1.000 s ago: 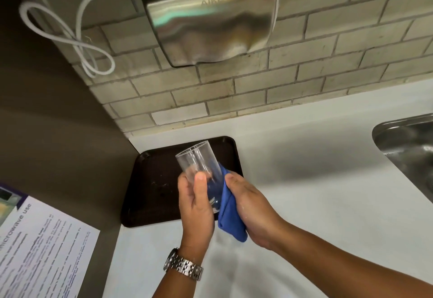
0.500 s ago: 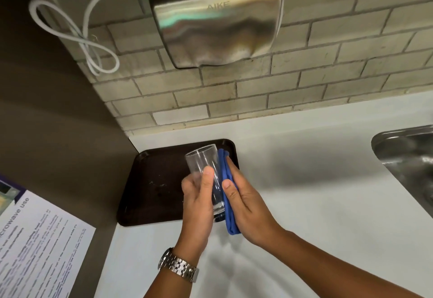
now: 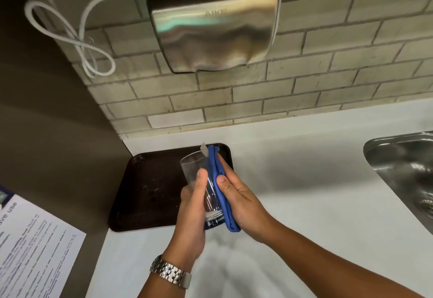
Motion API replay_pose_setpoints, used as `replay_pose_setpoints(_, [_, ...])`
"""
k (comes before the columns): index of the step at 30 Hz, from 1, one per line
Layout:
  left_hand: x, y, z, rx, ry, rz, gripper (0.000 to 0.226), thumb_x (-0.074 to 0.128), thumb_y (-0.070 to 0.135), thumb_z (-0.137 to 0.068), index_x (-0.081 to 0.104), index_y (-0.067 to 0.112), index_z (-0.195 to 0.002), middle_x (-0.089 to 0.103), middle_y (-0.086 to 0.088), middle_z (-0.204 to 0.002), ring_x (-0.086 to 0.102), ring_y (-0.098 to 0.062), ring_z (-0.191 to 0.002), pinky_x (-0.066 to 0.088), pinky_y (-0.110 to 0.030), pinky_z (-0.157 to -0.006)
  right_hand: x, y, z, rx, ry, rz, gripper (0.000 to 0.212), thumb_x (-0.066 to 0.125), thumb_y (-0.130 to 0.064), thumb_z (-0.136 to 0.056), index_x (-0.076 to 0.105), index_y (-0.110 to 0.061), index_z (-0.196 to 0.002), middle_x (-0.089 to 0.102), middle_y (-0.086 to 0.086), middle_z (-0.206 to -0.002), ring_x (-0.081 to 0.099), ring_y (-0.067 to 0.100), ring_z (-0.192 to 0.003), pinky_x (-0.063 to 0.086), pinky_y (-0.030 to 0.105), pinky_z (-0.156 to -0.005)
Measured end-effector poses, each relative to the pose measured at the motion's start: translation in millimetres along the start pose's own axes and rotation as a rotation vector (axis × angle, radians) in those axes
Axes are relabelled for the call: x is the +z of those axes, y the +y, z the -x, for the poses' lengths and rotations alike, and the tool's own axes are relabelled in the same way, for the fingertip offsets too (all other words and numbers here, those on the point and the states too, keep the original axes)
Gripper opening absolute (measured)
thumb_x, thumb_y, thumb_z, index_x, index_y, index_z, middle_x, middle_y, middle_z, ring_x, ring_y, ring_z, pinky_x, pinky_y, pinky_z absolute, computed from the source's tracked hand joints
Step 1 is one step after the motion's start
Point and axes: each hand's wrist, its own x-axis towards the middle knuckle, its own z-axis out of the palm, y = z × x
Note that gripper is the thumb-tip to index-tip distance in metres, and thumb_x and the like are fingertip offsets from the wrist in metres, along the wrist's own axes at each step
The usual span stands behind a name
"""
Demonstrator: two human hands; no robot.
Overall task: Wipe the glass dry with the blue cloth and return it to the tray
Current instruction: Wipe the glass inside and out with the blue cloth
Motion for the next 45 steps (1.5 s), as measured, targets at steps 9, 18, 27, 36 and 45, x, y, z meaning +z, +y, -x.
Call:
replay_pose_setpoints(9, [-4.0,-4.9,-5.8,-0.002,0.058,-0.03,0.057,0.059,0.072,-0.104,0.083,0.029,-0.133,0.09,-0.005,-0.121,0.088,-0.023,-0.108,0.065,-0.043,-0.091,1.7,7.9,-9.0,0.054,0.043,-0.156,0.053,0.05,-0.042,-0.11,0.038,-0.049,-0.161,0.064,-0.003,-0.154,0.065,0.022,-0.139,0.047,0.048,-0.122])
replay_pose_setpoints(18, [-8.6,-7.5,-8.8,-0.006,-0.021,-0.113,0.06,0.052,0.08,-0.101,0.091,0.037,-0.114,0.091,0.0,-0.116,0.088,-0.019,-0.108,0.064,-0.042,-0.095,-0.9,20.9,-8.6,0.185,0.109,-0.442,0.053,0.063,-0.052,-0.098,0.068,-0.021,-0.14,0.081,0.015,-0.123,0.081,0.027,-0.107,0.066,0.035,-0.086])
replay_pose_setpoints(27, [-5.2,-8.1,-1.9,0.227,0.132,-0.357,0.058,0.053,0.077,-0.096,0.069,0.024,-0.114,0.079,0.003,-0.099,0.078,0.006,-0.074,0.055,-0.013,-0.056,3.3,21.1,-0.1,0.08,0.178,-0.247,0.051,0.05,-0.057,-0.1,0.059,-0.036,-0.146,0.081,0.001,-0.128,0.078,0.024,-0.118,0.063,0.036,-0.1])
replay_pose_setpoints(36, [1.4,-4.4,0.8,0.157,0.046,-0.294,0.084,0.074,0.078,-0.072,0.07,0.018,-0.13,0.088,-0.006,-0.11,0.088,-0.013,-0.086,0.064,-0.018,-0.06,12.1,10.3,1.7,0.056,0.173,-0.136,0.043,0.044,-0.041,-0.114,0.048,-0.043,-0.156,0.074,-0.008,-0.14,0.072,0.013,-0.127,0.057,0.027,-0.108])
replay_pose_setpoints(45, [2.4,-0.7,4.6,0.257,0.094,-0.073,0.073,0.085,0.086,-0.063,0.078,0.039,-0.119,0.09,0.006,-0.11,0.088,-0.013,-0.097,0.067,-0.022,-0.068,19.3,4.5,0.7,0.224,0.174,-0.314,0.036,0.047,-0.047,-0.112,0.069,-0.037,-0.139,0.078,0.002,-0.134,0.075,0.019,-0.125,0.058,0.039,-0.11])
